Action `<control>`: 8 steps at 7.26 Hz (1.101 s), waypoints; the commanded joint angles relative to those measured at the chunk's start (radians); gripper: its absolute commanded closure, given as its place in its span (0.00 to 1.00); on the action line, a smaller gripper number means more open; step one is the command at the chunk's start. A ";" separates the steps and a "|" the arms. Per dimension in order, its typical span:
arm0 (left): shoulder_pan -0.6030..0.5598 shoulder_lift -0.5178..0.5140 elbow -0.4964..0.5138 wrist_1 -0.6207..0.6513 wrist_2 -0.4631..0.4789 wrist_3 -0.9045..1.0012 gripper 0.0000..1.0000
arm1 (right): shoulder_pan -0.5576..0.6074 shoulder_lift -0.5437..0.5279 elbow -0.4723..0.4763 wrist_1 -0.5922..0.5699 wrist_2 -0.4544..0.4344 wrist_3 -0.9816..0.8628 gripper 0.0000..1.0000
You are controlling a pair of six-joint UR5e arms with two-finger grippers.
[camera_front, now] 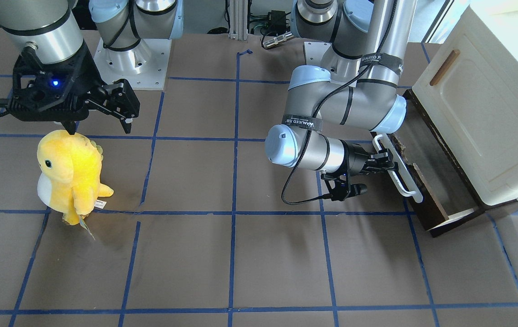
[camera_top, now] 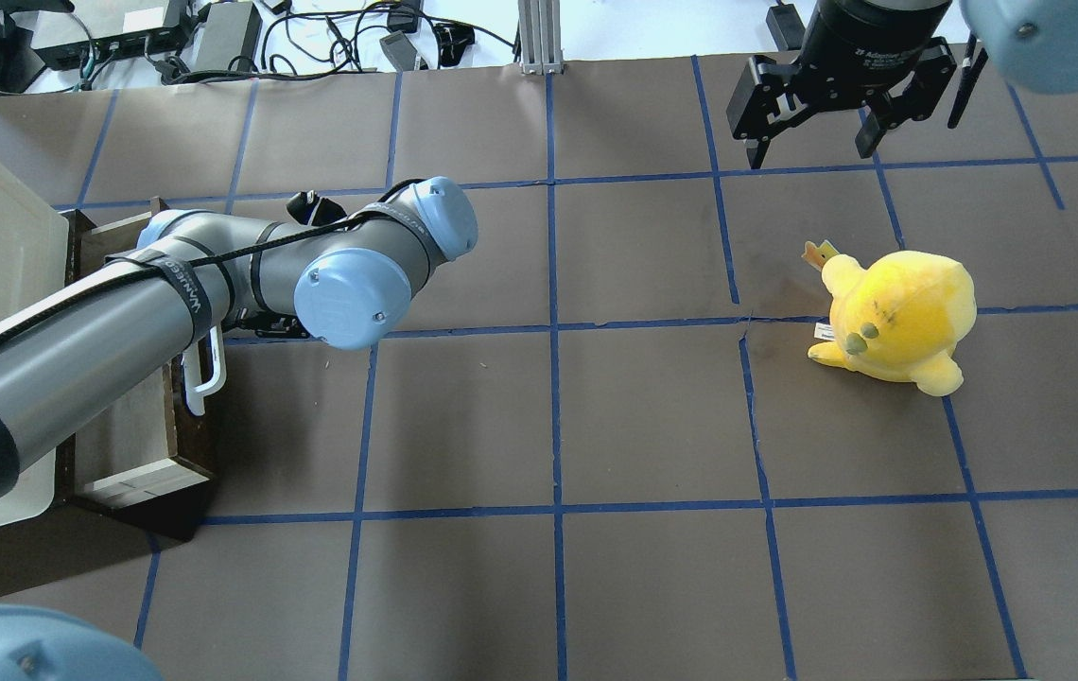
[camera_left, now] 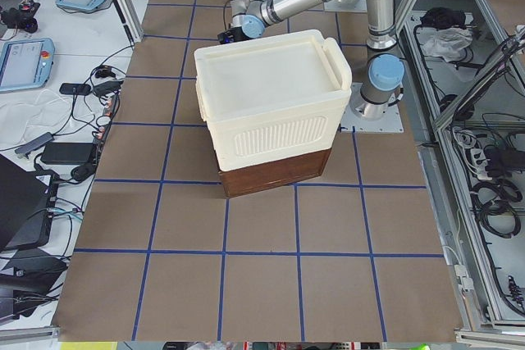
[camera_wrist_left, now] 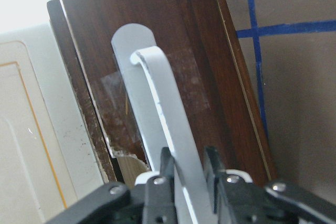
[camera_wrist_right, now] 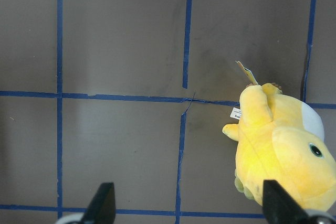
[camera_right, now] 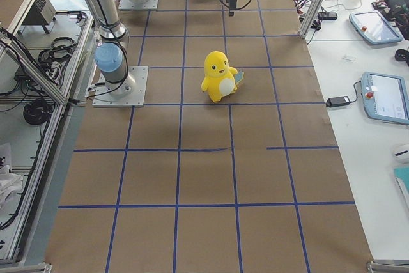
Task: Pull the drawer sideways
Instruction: 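Pull the drawer outward by its handle with the left gripper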
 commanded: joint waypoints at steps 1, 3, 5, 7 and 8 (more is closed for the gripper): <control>-0.004 0.000 0.001 0.000 0.000 0.000 0.79 | 0.000 0.000 0.000 0.000 0.000 0.000 0.00; -0.012 0.000 0.002 0.002 0.000 0.000 0.79 | 0.000 0.000 0.000 0.000 0.000 0.000 0.00; -0.024 -0.001 0.011 0.029 -0.030 0.002 0.79 | 0.000 0.000 0.000 0.000 0.000 0.000 0.00; -0.026 -0.005 0.016 0.028 -0.032 0.000 0.79 | 0.000 0.000 0.000 0.000 0.000 0.000 0.00; -0.030 -0.008 0.015 0.025 -0.032 0.000 0.78 | 0.000 0.000 0.000 0.000 0.000 0.000 0.00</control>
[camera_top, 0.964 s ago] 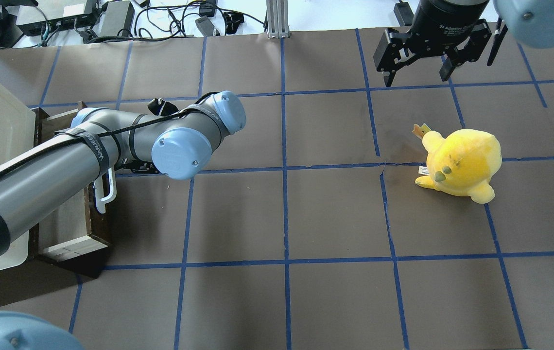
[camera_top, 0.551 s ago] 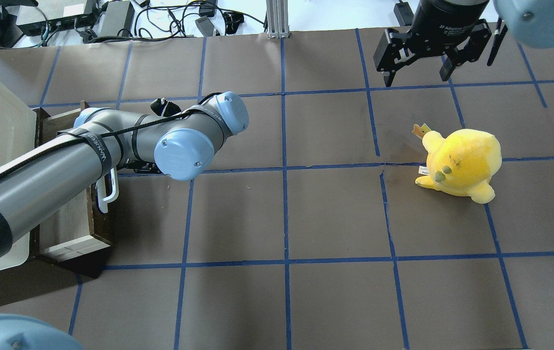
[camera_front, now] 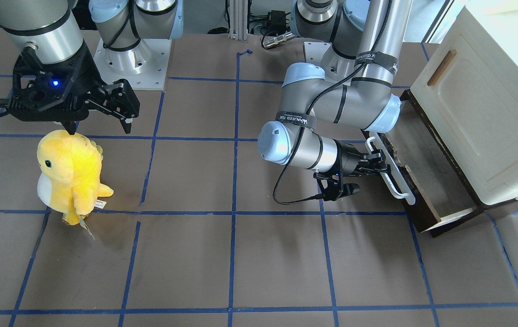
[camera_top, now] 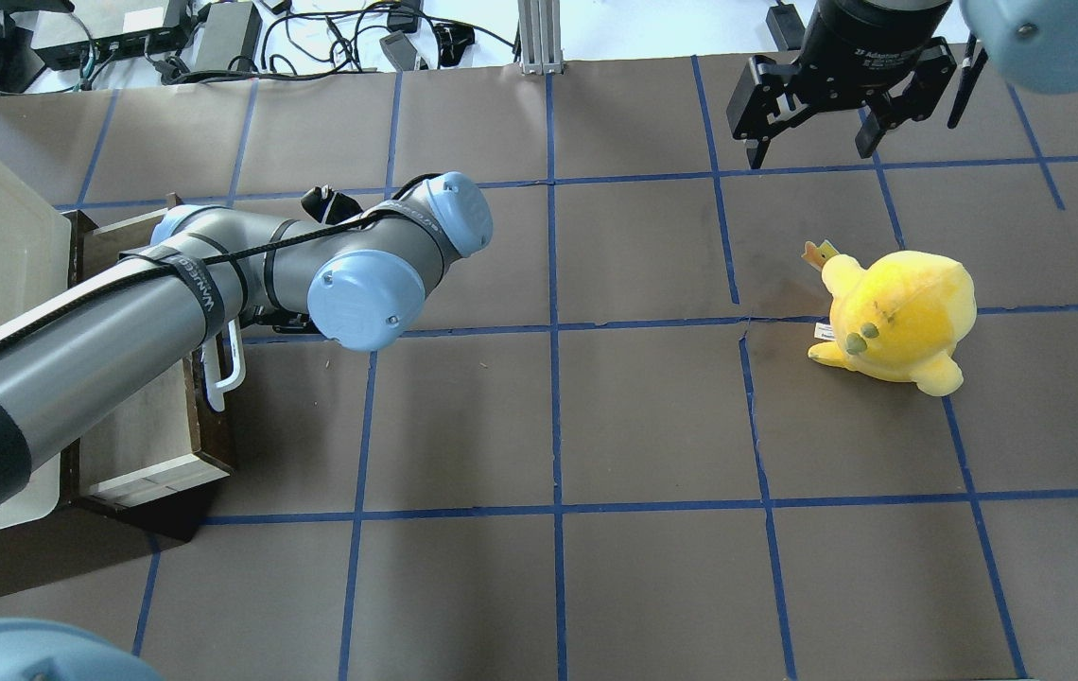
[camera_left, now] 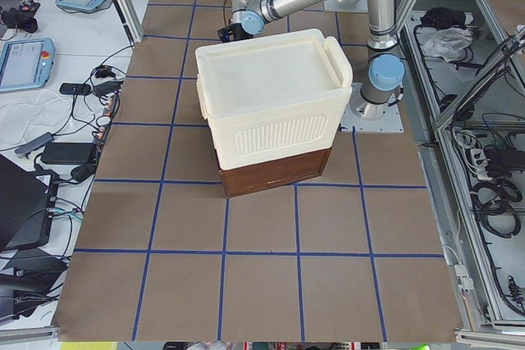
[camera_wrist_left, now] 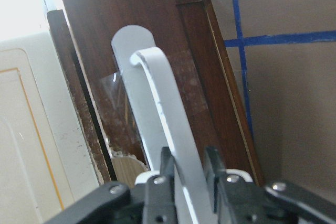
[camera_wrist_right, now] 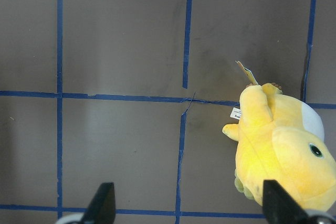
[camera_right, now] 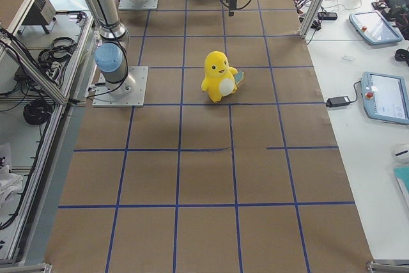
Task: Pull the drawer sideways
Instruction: 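Pull the drawer outward by its handle with the left gripper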
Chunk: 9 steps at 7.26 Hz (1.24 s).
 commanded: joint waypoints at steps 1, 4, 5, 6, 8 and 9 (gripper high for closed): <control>-0.009 -0.005 0.000 0.000 0.000 0.000 0.71 | 0.000 0.000 0.000 0.000 0.000 0.000 0.00; -0.013 -0.005 -0.003 0.000 -0.001 -0.017 0.00 | 0.000 0.000 0.000 0.000 0.000 0.000 0.00; -0.013 -0.005 -0.003 0.000 -0.001 -0.017 0.00 | 0.000 0.000 0.000 0.000 0.000 -0.001 0.00; -0.013 -0.005 -0.005 0.000 -0.001 -0.017 0.00 | 0.000 0.000 0.000 0.000 0.000 0.000 0.00; -0.015 0.013 0.011 0.007 -0.006 0.003 0.00 | 0.000 0.000 0.000 0.000 0.000 0.000 0.00; -0.016 0.027 0.046 0.009 -0.100 0.041 0.00 | 0.000 0.000 0.000 0.000 0.000 0.000 0.00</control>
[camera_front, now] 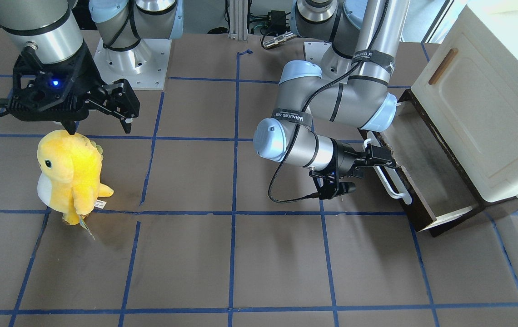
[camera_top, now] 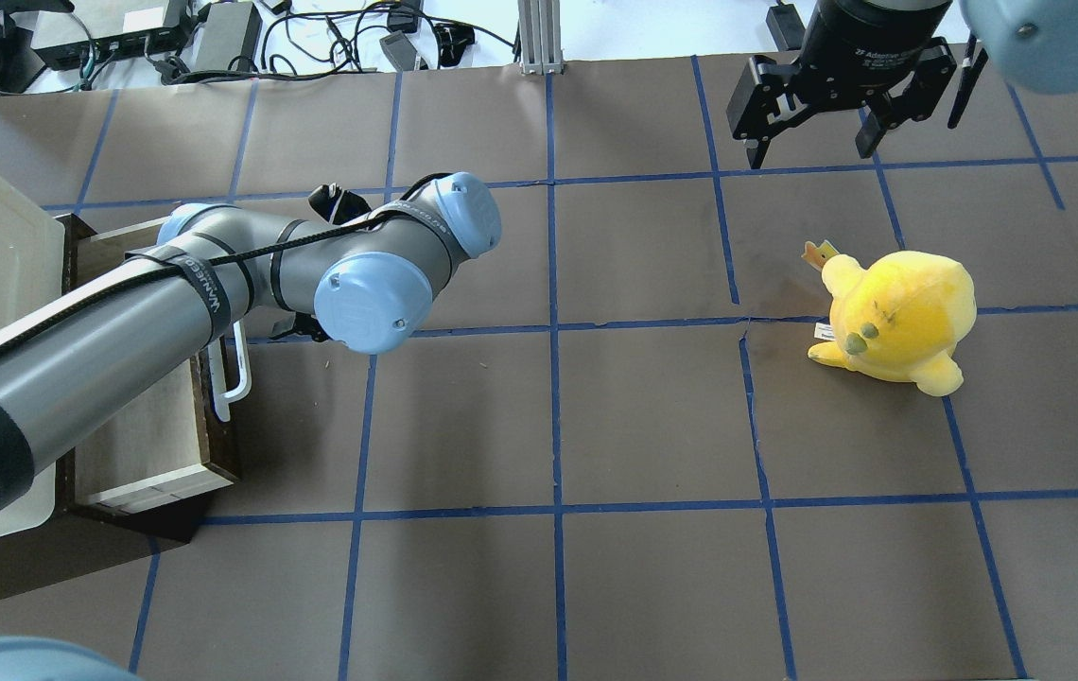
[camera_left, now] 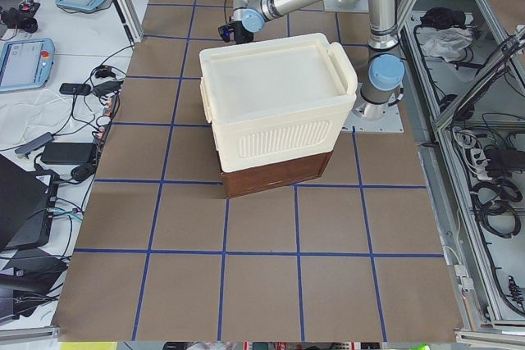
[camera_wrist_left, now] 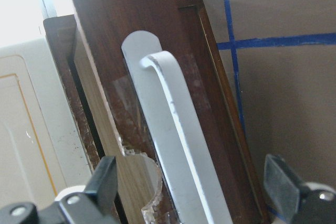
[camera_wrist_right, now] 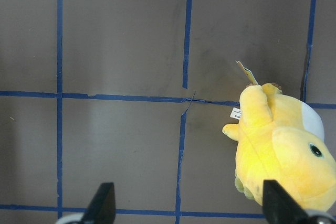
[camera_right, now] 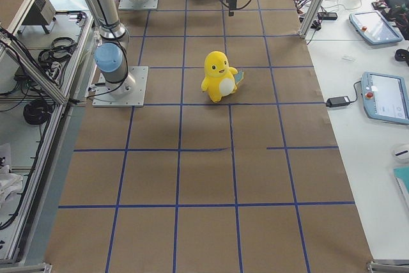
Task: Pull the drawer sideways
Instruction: 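Open the left gripper and release the drawer handle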
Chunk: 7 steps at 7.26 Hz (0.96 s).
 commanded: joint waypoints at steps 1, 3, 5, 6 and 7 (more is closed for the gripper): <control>-0.002 0.023 0.090 0.019 -0.177 0.121 0.00 | 0.000 0.000 0.000 0.000 0.000 0.000 0.00; 0.000 0.035 0.182 0.027 -0.369 0.186 0.00 | 0.000 0.000 0.000 0.000 0.000 0.000 0.00; 0.008 0.116 0.254 0.027 -0.560 0.326 0.00 | 0.000 0.000 0.000 0.000 0.000 0.000 0.00; 0.012 0.173 0.282 0.027 -0.665 0.344 0.00 | 0.000 0.000 0.000 0.000 0.000 -0.001 0.00; 0.044 0.219 0.279 0.026 -0.751 0.380 0.00 | 0.000 0.000 0.000 0.000 0.000 0.000 0.00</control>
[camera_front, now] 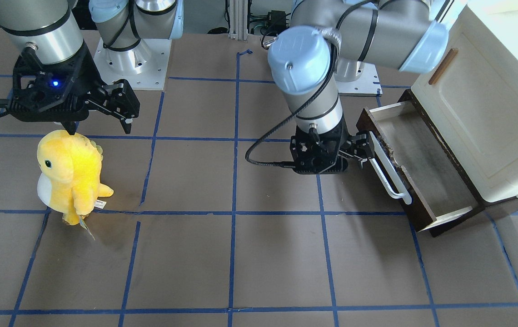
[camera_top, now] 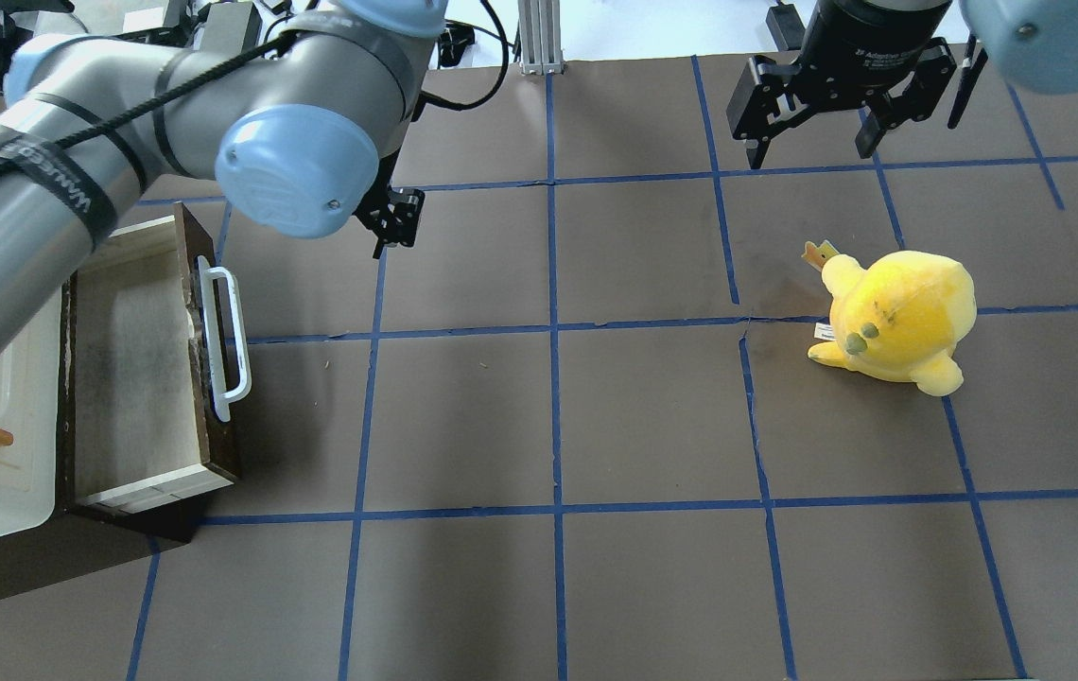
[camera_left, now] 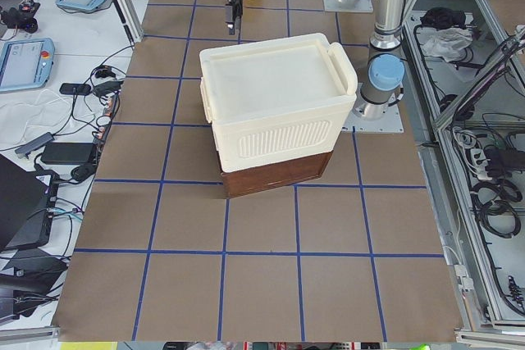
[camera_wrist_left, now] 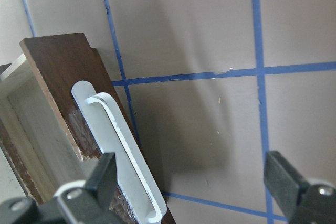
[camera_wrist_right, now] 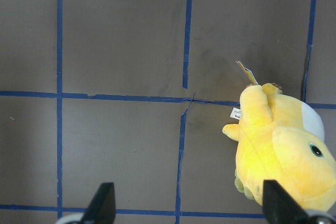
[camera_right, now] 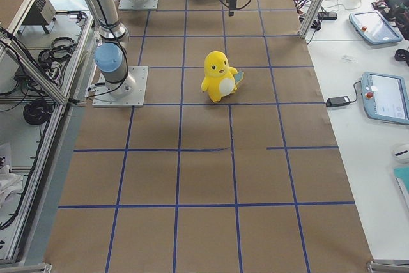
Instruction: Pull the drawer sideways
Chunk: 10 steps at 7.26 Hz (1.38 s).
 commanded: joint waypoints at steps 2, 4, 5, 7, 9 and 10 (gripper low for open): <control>0.086 0.142 -0.013 -0.018 -0.237 0.080 0.01 | 0.000 0.000 0.000 0.000 0.000 0.001 0.00; 0.102 0.200 -0.060 -0.030 -0.311 0.172 0.04 | 0.000 0.000 0.000 0.000 0.000 -0.001 0.00; 0.128 0.214 -0.054 -0.018 -0.313 0.231 0.04 | 0.000 0.000 0.000 0.000 0.000 0.001 0.00; 0.160 0.240 -0.051 -0.006 -0.301 0.241 0.03 | 0.000 0.000 0.000 0.000 0.000 0.001 0.00; 0.156 0.291 -0.074 -0.009 -0.310 0.247 0.03 | 0.000 0.000 0.000 0.000 0.000 0.001 0.00; 0.156 0.289 -0.074 -0.009 -0.313 0.246 0.03 | 0.000 0.000 0.000 0.000 0.000 0.001 0.00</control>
